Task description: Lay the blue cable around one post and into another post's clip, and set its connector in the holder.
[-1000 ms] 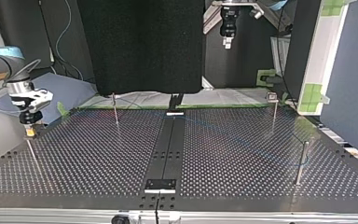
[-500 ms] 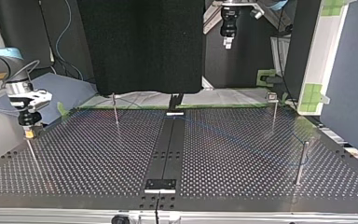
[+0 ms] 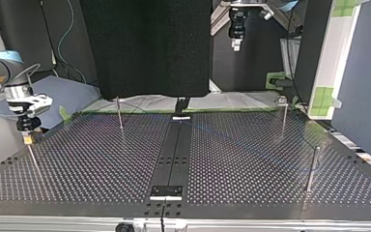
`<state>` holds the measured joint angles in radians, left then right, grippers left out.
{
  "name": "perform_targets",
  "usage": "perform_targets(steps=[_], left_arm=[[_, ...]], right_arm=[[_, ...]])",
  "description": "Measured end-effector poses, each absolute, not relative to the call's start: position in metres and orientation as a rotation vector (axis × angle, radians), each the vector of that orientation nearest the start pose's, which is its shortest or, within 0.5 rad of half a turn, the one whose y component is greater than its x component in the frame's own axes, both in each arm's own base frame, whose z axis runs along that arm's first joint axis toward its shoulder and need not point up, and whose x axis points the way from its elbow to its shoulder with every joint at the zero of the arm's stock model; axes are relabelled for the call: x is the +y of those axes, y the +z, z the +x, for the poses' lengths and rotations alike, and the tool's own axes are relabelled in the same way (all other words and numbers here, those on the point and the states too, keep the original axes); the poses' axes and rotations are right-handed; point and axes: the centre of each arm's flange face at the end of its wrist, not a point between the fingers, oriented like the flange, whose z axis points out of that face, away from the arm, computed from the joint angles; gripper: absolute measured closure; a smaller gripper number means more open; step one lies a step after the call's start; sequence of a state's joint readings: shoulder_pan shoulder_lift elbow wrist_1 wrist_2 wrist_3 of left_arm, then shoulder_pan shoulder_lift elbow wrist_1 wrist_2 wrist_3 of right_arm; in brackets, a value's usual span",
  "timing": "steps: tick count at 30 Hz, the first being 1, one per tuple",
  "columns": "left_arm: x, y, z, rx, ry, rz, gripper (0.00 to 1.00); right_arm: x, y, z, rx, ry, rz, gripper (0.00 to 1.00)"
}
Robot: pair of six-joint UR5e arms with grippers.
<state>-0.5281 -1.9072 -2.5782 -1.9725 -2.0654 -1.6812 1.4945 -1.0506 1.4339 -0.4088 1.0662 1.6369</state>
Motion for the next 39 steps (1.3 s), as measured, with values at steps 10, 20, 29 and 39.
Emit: perform_targets(steps=[10,20,29,39], left_arm=[[-0.2242,0.0681,0.2136,1.725,-0.041,-0.001,0.0],[-0.2242,0.0681,0.2136,1.725,-0.04,-0.001,0.0],[-0.224,0.0679,0.2133,1.727,-0.039,0.001,0.0],[-0.2239,0.0678,0.2132,1.728,-0.037,0.001,0.0]], right_arm=[[-0.677,0.2874,0.13,-1.006,1.569,1.48,1.0],[-0.6765,0.2872,0.1321,-1.014,1.585,1.481,1.0],[-0.676,0.2856,0.1341,-1.015,1.584,1.486,0.4],[-0.6761,0.2824,0.1304,-1.035,1.557,1.481,0.01]])
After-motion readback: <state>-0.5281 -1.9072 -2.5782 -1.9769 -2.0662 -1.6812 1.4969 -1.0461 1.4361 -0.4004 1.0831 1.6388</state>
